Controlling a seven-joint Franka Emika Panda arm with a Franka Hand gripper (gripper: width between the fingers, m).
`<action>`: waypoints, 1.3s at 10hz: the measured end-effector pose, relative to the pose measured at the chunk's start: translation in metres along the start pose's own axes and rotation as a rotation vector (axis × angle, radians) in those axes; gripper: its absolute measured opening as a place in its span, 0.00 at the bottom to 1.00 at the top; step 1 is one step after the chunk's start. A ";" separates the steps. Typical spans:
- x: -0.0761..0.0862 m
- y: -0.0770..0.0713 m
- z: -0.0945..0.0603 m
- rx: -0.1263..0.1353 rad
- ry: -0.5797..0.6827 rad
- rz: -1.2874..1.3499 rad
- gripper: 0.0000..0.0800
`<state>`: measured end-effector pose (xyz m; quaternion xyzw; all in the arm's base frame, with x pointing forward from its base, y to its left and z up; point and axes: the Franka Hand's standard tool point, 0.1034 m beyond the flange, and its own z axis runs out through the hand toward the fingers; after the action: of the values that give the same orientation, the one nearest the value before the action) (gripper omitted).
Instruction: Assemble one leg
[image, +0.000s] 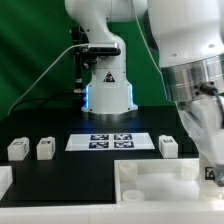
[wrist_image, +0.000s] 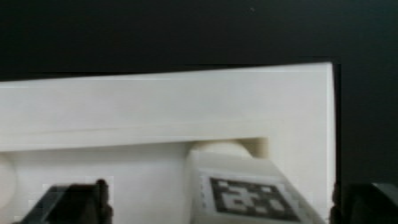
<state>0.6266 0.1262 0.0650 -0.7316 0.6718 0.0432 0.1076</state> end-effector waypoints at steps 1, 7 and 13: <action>0.000 -0.002 -0.004 0.005 0.002 -0.215 0.81; 0.003 -0.003 0.000 -0.081 0.043 -1.068 0.81; 0.002 -0.005 0.000 -0.087 0.049 -1.052 0.48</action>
Offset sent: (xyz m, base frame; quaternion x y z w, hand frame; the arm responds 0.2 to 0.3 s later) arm 0.0000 0.0000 0.0000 0.0000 0.0000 -0.2667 0.9638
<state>0.6322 0.1247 0.0648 -0.9744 0.2139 -0.0059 0.0684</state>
